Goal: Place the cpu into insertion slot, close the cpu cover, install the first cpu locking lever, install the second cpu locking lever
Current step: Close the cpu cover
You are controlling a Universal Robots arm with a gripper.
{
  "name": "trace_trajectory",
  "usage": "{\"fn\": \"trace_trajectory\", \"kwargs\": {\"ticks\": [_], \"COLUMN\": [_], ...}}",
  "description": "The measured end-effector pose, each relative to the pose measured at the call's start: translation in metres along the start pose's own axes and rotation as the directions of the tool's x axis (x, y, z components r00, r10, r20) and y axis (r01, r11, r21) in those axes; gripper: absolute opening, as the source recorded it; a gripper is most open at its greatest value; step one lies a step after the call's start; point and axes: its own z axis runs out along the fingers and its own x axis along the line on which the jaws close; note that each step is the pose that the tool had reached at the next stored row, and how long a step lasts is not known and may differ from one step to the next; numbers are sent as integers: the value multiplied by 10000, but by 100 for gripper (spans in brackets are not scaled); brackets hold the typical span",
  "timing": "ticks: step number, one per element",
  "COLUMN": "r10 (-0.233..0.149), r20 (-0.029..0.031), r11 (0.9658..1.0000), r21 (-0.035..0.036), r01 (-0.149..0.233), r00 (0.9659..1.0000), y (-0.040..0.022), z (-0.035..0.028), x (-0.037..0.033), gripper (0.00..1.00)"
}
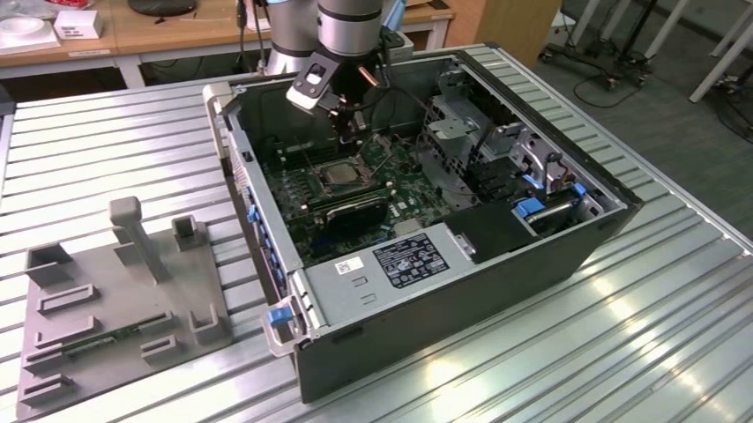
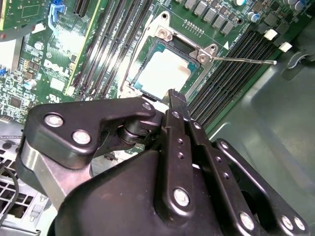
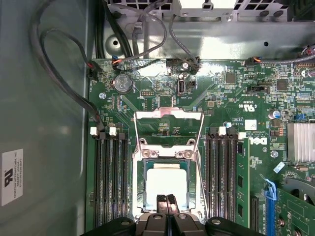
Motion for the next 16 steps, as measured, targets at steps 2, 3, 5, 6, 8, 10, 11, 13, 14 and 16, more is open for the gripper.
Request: {"fn": "trace_trajectory", "kwargs": {"ticks": [2,3,5,6,8,10,11,13,14,16], "r10": [0,1,1,0,0,0,0,1,1,0], "r20": [2,2,7,7,3,1,0,1,2,7], "r11": [10000,10000,10000,10000,10000,10000,10000,10000,10000,10000], "r21": [1,2,4,4,2,1,0,1,1,5], "r01": [0,-1,-1,0,0,0,0,-1,-1,0], "r00": [10000,10000,10000,10000,10000,10000,10000,10000,10000,10000], "y": [0,0,0,0,1,1,1,1,1,1], "z": [-1,-1,-7,-13,-26,-29,-29,-31,-31,-41], "x": [0,0,-1,0,0,1,1,1,1,0], "gripper": [11,11,11,11,11,11,11,11,11,11]}}
